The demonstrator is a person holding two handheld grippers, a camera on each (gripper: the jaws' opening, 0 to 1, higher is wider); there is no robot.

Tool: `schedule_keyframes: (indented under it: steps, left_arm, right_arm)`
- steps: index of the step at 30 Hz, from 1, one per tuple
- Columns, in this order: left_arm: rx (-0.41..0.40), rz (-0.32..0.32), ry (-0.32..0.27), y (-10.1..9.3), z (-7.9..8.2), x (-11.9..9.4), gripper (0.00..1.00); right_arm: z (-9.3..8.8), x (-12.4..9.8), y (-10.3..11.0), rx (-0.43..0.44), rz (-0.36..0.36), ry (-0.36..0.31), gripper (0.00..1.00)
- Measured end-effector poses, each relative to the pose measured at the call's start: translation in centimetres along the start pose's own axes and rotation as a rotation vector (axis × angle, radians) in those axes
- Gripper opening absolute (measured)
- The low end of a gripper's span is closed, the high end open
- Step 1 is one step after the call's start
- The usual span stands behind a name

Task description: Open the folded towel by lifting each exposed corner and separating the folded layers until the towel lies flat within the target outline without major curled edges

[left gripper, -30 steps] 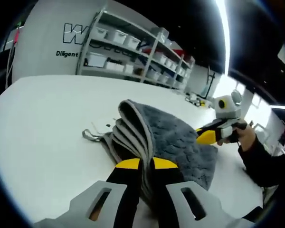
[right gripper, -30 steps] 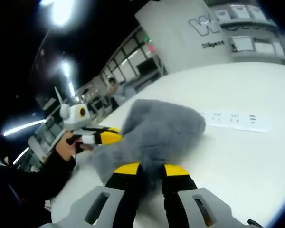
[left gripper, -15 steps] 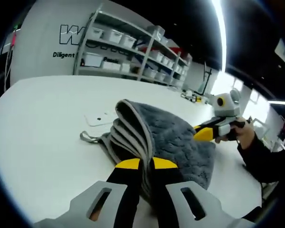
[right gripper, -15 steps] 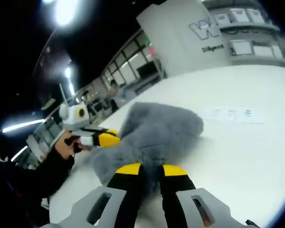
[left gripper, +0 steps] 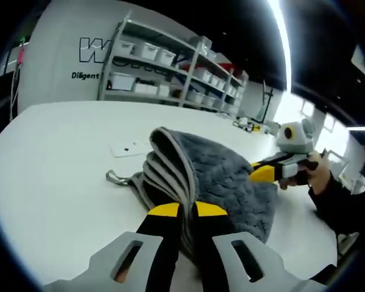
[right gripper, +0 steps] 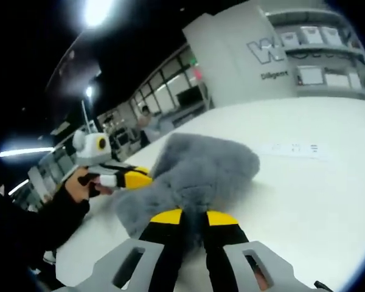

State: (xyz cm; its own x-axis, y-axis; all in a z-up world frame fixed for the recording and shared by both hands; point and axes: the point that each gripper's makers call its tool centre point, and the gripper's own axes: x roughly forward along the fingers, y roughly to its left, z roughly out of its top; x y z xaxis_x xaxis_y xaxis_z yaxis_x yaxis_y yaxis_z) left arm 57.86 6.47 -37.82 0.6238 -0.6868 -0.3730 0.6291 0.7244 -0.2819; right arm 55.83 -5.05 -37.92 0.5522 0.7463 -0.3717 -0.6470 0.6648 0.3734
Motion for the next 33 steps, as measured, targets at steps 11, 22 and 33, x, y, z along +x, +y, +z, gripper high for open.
schedule_keyframes:
  steps: [11, 22, 33]
  left_arm:
    - [0.028, 0.010, 0.009, -0.6, -0.4, -0.8, 0.06]
    - [0.047, -0.001, 0.020, -2.3, -1.4, -1.7, 0.06]
    - [0.068, -0.034, 0.032, -3.3, -2.5, -3.7, 0.06]
  right_arm:
    - [-0.7, -1.0, 1.1, -0.031, -0.018, 0.004, 0.09]
    - [-1.6, -1.7, 2.0, -0.037, 0.000, 0.016, 0.09]
    - [-3.1, -2.9, 4.0, -0.070, 0.032, 0.043, 0.10]
